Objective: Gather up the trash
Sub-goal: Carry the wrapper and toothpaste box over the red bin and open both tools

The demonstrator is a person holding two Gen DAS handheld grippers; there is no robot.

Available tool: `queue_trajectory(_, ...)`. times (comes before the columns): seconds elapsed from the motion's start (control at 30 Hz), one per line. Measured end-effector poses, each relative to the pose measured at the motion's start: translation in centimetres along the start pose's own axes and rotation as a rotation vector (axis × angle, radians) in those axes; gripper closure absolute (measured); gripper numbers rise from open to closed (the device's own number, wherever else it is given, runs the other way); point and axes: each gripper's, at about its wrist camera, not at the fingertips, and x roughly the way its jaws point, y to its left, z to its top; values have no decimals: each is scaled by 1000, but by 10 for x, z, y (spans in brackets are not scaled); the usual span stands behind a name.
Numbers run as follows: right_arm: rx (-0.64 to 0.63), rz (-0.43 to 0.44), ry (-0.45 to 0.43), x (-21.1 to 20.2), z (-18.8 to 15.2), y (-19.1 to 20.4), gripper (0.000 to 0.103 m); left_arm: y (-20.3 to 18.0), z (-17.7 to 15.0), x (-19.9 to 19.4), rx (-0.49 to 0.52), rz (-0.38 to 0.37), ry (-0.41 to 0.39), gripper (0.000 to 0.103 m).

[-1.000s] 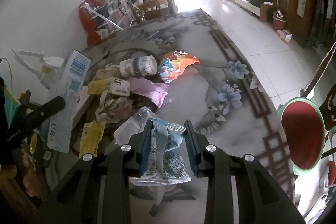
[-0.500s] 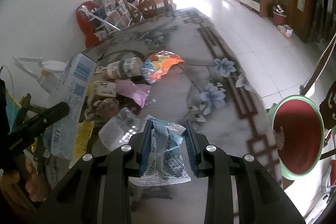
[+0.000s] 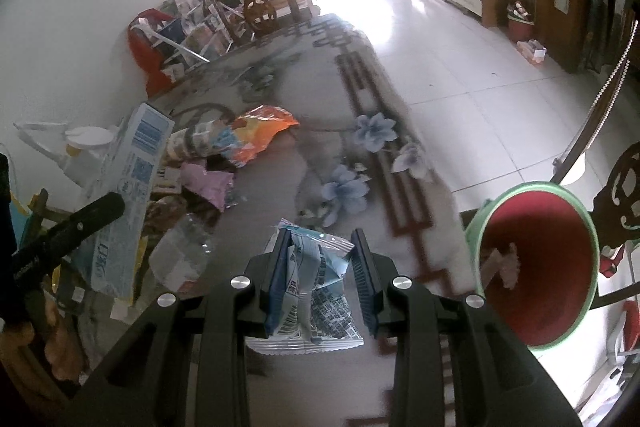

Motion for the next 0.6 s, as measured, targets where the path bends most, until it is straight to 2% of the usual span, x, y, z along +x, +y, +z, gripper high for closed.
queue_trajectory(0.33, 37, -26, -10, -19, 4, -64, 74, -55, 6, 27, 15, -24, 26, 57)
queue_trajectory(0.6, 144, -86, -54, -47, -1, -138, 74, -117, 8, 60, 103, -93, 75, 57)
